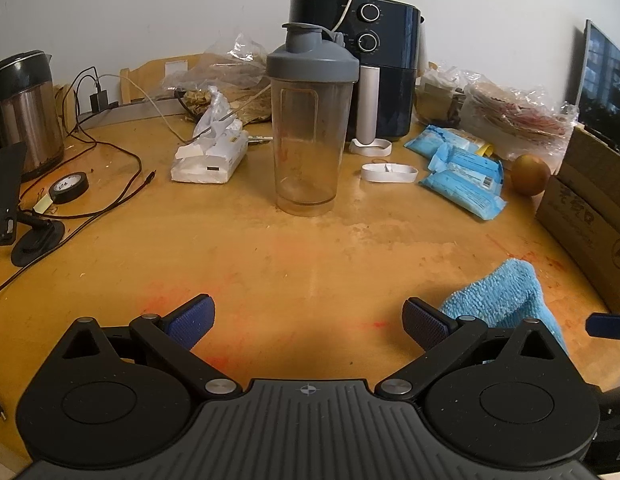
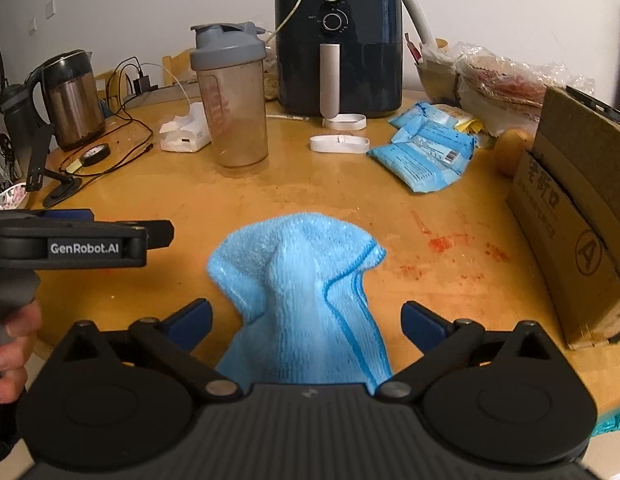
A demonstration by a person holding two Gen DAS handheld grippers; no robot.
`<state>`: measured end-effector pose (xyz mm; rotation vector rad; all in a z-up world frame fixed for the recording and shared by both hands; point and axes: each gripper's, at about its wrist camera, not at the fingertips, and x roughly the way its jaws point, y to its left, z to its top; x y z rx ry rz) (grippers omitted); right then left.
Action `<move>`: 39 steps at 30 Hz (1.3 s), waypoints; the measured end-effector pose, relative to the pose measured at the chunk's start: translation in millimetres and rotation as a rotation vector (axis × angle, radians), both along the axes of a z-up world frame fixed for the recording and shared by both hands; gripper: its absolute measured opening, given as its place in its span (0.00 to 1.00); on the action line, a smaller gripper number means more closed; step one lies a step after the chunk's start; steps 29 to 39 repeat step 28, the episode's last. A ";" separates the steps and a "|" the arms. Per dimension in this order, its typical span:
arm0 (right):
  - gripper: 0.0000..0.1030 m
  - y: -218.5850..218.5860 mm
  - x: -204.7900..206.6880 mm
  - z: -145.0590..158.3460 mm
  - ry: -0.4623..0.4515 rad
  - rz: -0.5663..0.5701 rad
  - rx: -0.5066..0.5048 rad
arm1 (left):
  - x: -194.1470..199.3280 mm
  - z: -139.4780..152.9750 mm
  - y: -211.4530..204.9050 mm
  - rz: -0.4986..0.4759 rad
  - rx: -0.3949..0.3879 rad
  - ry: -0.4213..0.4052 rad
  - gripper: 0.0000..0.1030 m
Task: Clean container
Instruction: 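Open the left gripper off the bottle lid while the right gripper drops the cloth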
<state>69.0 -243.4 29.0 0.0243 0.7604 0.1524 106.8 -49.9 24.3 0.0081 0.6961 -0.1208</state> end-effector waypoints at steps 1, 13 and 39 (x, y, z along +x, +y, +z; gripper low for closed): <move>1.00 -0.6 -2.8 -0.2 0.000 -0.002 -0.001 | -1.3 -0.1 0.9 -0.002 0.000 0.000 1.00; 1.00 -0.2 -41.3 -1.3 -0.004 -0.006 0.016 | -25.5 -4.5 18.4 -0.008 -0.003 0.019 1.00; 1.00 3.8 -50.1 -9.4 0.031 -0.004 0.021 | -35.2 -12.5 32.4 0.004 -0.006 0.060 1.00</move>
